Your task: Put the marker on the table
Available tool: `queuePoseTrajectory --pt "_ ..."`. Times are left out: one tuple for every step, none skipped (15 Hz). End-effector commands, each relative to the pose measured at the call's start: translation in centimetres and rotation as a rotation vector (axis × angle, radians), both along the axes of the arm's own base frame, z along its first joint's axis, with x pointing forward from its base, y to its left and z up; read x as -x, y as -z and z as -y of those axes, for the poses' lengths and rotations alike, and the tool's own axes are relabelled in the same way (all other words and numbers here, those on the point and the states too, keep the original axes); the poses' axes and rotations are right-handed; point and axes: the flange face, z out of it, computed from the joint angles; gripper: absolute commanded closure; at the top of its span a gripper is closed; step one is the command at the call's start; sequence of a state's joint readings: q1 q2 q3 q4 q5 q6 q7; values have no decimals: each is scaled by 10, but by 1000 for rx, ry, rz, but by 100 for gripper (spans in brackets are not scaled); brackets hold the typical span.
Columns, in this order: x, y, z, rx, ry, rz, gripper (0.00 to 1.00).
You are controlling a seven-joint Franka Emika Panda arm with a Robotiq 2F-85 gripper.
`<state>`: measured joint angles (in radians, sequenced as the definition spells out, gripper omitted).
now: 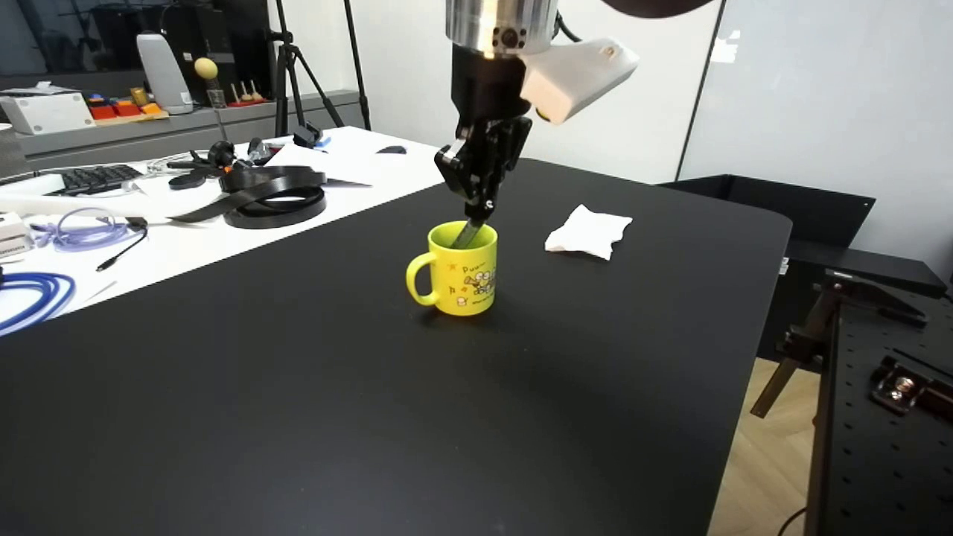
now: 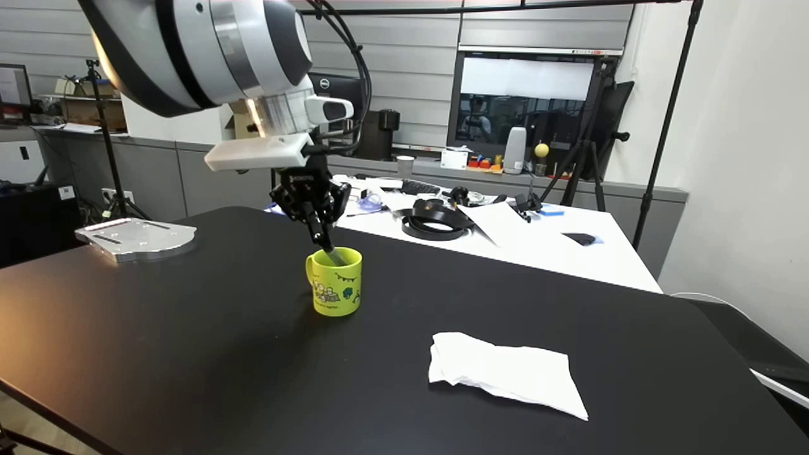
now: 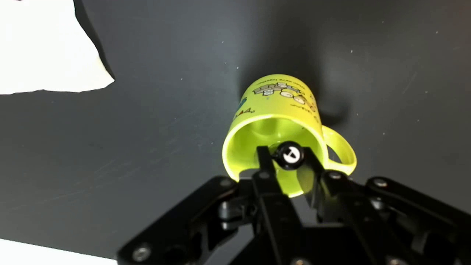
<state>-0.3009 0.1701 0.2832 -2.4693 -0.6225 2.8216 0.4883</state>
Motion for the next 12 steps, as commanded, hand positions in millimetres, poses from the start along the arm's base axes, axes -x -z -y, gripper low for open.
queuePoseTrajectory --pt "15 -48 8 16 1 78 94" --pt "18 -60 11 16 1 98 94" --pt "21 -73 16 20 5 128 94" --pt "23 -85 21 25 9 154 94" --pt "25 -98 28 33 20 188 94" --pt "26 -107 35 41 32 214 94" --pt "27 -113 45 46 48 239 94" --pt "27 -117 53 46 54 254 94" --pt "26 -115 62 34 64 268 94" --pt "26 -113 69 20 81 272 94" --pt "25 -106 77 3 94 271 94" --pt "24 -99 83 -16 107 268 94"
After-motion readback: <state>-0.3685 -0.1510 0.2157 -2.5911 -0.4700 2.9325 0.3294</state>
